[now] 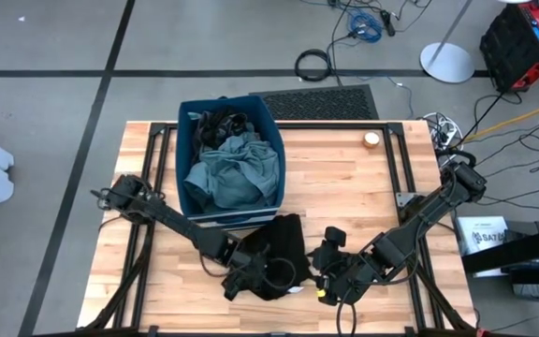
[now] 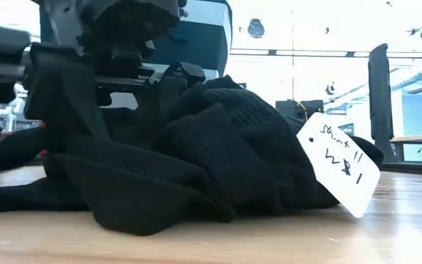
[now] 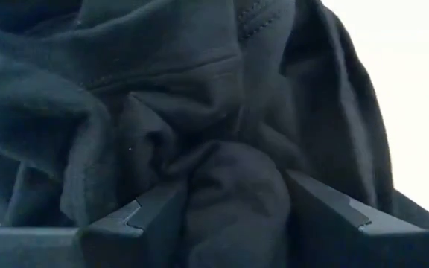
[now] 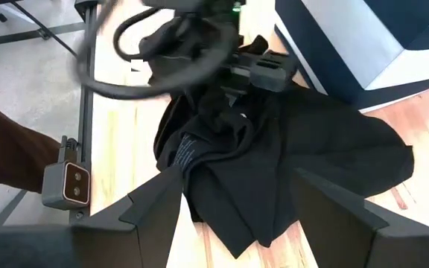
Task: Sort clothes
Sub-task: Put the black shirt into the blue laundry organizer
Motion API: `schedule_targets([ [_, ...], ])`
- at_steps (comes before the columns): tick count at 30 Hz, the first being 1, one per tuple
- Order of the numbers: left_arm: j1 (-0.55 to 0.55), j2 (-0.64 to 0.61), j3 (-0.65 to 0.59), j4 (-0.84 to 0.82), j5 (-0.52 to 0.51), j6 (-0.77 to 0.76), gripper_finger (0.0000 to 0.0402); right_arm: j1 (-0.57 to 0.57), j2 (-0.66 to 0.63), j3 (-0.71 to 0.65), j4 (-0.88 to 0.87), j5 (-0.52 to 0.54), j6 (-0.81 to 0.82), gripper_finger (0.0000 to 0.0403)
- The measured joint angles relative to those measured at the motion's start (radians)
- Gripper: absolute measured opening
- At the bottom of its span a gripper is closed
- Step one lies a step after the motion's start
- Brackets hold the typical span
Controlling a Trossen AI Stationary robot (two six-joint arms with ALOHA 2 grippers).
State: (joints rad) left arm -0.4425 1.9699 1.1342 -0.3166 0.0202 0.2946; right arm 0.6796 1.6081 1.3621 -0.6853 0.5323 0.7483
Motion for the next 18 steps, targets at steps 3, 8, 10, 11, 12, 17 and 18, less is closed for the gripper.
schedule_targets([
  [3,-0.032,0.038,0.001,0.029,-0.146,-0.004,0.0218,0.0,0.0,0.0,0.0,-0.007,0.0,0.0237],
  [8,-0.069,0.051,0.001,0.077,-0.261,0.001,0.0175,0.0,0.0,0.0,-0.001,-0.009,0.0,0.0237],
  [10,-0.079,0.044,0.001,0.078,-0.29,0.002,0.0131,0.0,0.0,0.0,-0.002,-0.009,-0.004,0.0237],
  [11,-0.082,0.044,0.01,0.066,-0.303,0.002,0.0107,0.0,0.0,0.0,-0.002,-0.01,-0.005,0.0237],
  [12,-0.085,0.044,0.022,0.051,-0.31,0.001,0.0083,0.0,0.0,0.0,-0.001,-0.009,-0.004,0.0237],
  [17,-0.09,0.051,0.068,0.013,-0.32,-0.003,0.0035,-0.004,0.0,0.0,-0.002,-0.01,0.002,0.0237],
  [18,-0.09,0.048,0.081,0.007,-0.321,-0.007,0.0035,-0.004,0.0,0.0,-0.002,-0.01,0.003,0.0237],
])
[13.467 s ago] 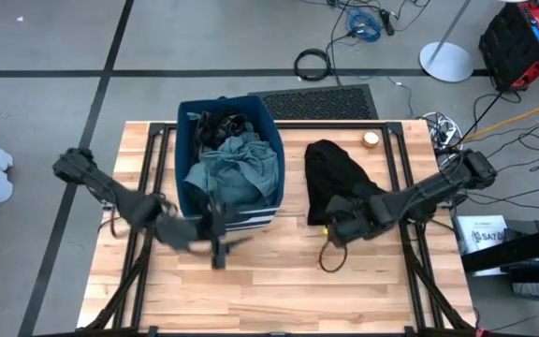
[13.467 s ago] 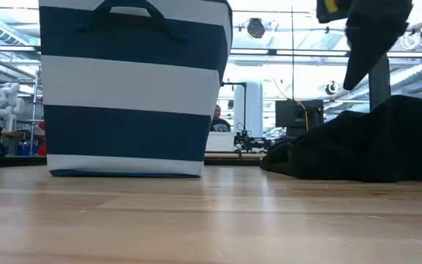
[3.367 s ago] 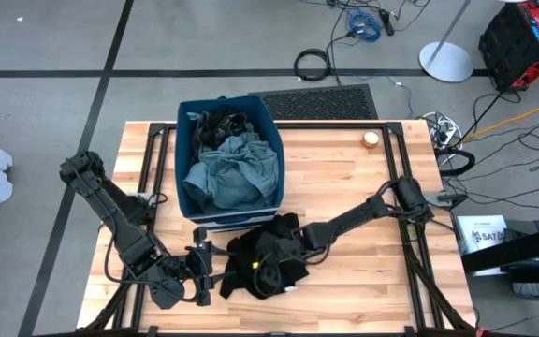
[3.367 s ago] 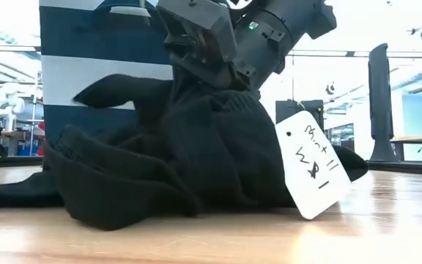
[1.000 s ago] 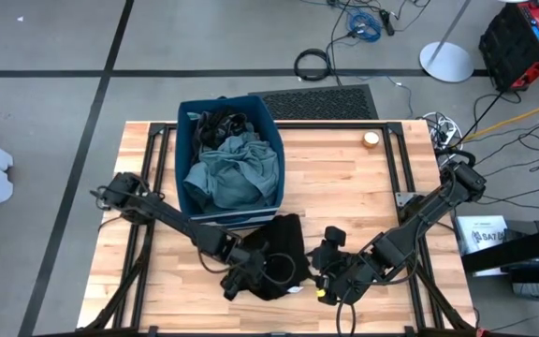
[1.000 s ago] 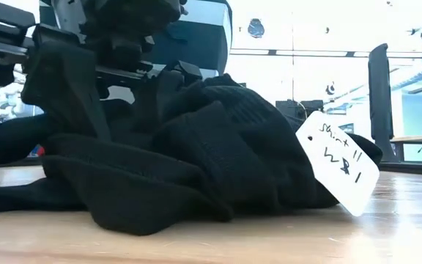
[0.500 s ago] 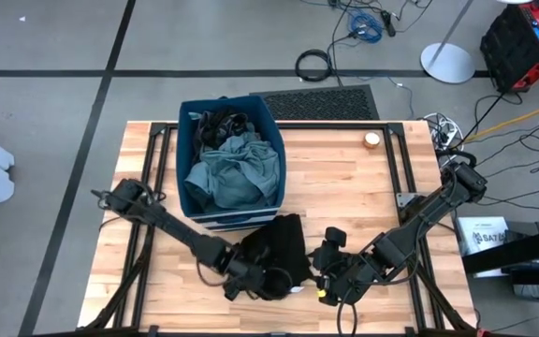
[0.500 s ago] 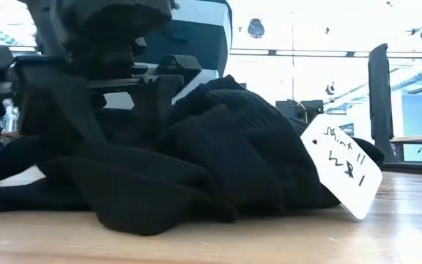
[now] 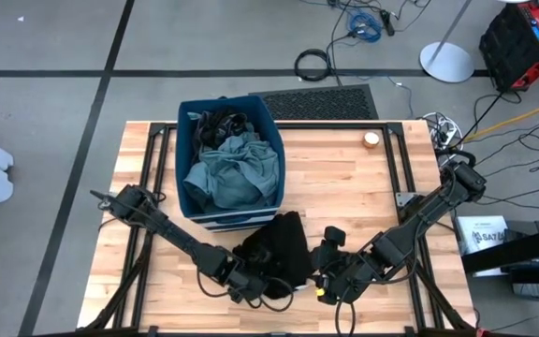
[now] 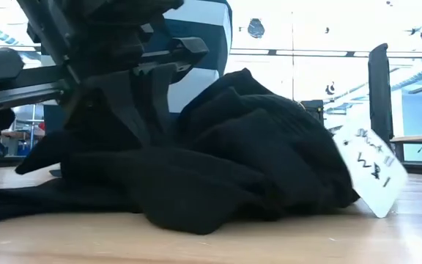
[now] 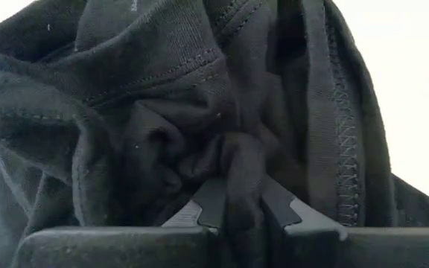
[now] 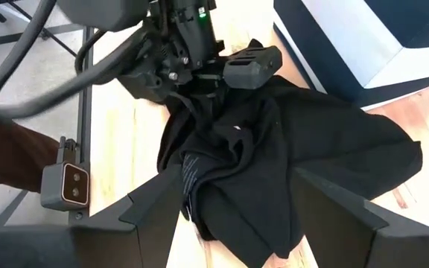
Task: Sort clothes
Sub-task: Put the black shirt into the blue laundry organizer
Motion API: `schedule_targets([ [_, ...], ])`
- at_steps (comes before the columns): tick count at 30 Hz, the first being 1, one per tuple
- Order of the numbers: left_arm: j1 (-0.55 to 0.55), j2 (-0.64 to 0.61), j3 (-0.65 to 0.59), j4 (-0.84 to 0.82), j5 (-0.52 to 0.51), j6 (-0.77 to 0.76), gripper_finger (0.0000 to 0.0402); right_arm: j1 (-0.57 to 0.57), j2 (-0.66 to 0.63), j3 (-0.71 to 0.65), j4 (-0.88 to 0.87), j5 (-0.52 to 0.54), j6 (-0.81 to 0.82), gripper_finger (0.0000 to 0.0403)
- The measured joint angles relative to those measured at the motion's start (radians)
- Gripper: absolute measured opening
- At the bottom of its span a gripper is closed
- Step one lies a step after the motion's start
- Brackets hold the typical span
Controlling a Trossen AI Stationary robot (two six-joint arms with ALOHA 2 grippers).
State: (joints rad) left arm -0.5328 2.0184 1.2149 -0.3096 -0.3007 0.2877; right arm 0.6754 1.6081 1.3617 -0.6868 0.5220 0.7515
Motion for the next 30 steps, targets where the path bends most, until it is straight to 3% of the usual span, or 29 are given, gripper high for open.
schedule_targets([
  [5,-0.029,-0.02,0.101,-0.095,-0.05,-0.046,0.0035,0.009,0.0,0.0,-0.01,-0.005,0.007,0.0237],
  [10,-0.084,-0.103,0.194,-0.175,-0.198,-0.046,0.0035,0.027,-0.004,0.0,-0.067,-0.005,0.051,0.0237],
  [21,-0.152,-0.335,0.216,-0.179,-0.469,-0.046,0.0035,0.055,-0.047,0.0,-0.112,0.058,0.101,0.0237],
  [25,-0.146,-0.396,0.216,-0.189,-0.43,-0.092,0.0035,0.062,-0.049,0.0,-0.114,0.055,0.101,0.0237],
  [30,-0.108,-0.387,0.215,-0.34,-0.129,-0.243,0.0035,0.066,-0.049,0.0,-0.113,0.055,0.109,0.0237],
])
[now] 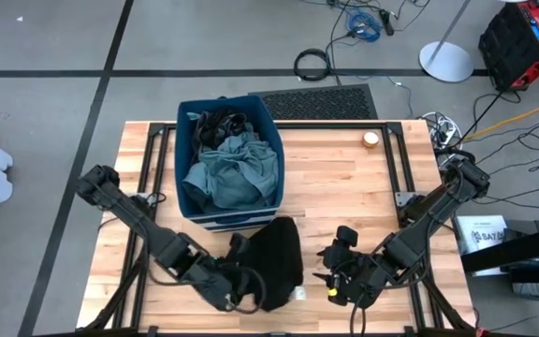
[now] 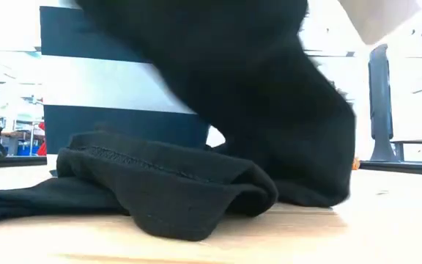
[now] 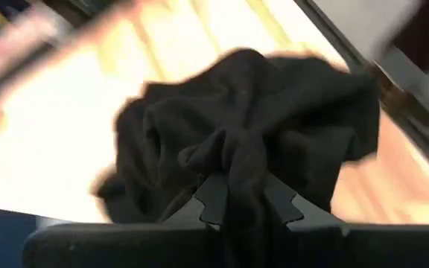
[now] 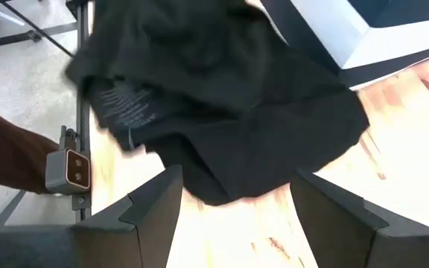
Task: Sort clothes
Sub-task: Put the black shirt into the blue laundry organizer
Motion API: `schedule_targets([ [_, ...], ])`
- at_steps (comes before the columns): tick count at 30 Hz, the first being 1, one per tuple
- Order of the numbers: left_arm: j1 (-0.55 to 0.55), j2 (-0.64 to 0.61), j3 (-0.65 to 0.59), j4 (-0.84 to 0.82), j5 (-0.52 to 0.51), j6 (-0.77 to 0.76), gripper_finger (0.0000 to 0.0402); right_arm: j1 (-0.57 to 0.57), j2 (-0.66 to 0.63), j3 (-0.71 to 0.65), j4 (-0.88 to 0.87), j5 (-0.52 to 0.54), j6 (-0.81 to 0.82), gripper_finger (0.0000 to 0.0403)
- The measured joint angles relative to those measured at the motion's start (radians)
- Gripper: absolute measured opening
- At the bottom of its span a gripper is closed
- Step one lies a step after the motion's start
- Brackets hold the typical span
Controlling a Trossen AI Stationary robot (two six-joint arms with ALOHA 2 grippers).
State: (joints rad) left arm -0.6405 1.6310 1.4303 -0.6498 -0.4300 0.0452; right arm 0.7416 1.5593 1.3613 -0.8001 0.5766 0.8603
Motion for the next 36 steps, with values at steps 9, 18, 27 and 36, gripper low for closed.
schedule_targets([
  [9,0.071,0.088,0.0,-0.071,0.08,-0.039,0.0136,0.0,0.0,0.0,0.002,-0.001,0.0,0.0238],
  [18,0.131,0.275,-0.035,-0.155,0.176,-0.057,0.0189,0.006,0.0,0.0,0.0,-0.003,0.009,0.0238],
  [27,0.134,0.148,-0.004,-0.11,0.111,-0.014,0.0191,0.005,0.0,0.0,-0.006,-0.002,0.008,0.0238],
  [36,0.088,0.003,-0.001,-0.144,0.365,-0.066,0.0191,0.007,0.0,0.0,-0.005,-0.002,0.017,0.0238],
])
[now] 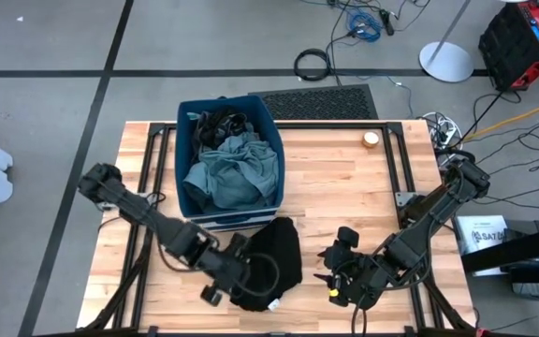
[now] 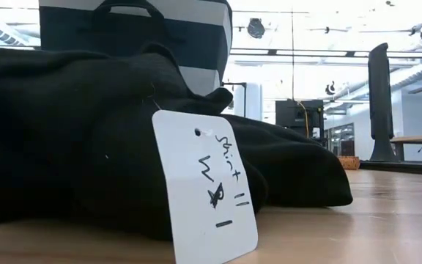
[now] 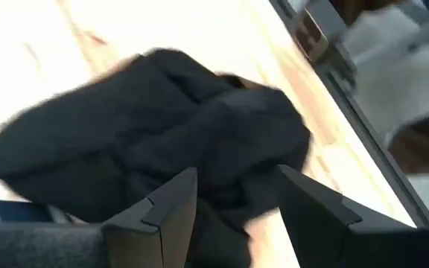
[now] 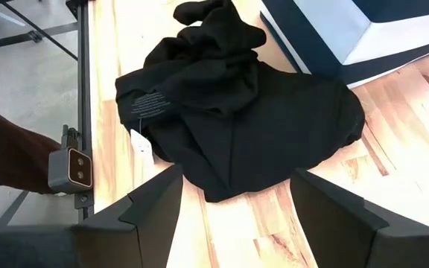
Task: Sort clothes
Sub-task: Put the black shirt into the blue laundry organizer
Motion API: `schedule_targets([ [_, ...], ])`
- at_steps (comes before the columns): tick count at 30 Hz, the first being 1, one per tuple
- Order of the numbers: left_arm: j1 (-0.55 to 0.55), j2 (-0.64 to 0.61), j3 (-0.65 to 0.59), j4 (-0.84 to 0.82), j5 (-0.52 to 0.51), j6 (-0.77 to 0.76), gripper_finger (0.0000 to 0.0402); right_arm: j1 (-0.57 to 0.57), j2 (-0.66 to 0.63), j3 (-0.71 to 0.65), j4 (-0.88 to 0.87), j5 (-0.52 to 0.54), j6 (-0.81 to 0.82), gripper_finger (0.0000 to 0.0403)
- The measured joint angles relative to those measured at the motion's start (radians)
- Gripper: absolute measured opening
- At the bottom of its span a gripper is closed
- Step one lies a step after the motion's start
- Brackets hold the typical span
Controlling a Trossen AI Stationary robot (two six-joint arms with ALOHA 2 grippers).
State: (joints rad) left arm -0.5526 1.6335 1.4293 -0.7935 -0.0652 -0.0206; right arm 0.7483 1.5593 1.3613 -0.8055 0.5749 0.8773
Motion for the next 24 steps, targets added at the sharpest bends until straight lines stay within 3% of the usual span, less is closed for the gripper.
schedule_targets([
  [12,-0.217,0.152,-0.097,0.101,-0.178,0.063,0.0191,0.0,0.0,0.0,0.0,0.0,0.0,0.0238],
  [21,-0.277,0.31,-0.106,0.124,-0.371,0.141,0.0191,0.0,0.0,0.001,0.001,0.0,0.001,0.0238],
  [24,-0.281,0.337,-0.106,0.137,-0.376,0.141,0.0191,0.0,0.0,0.001,0.001,0.0,0.001,0.0238],
])
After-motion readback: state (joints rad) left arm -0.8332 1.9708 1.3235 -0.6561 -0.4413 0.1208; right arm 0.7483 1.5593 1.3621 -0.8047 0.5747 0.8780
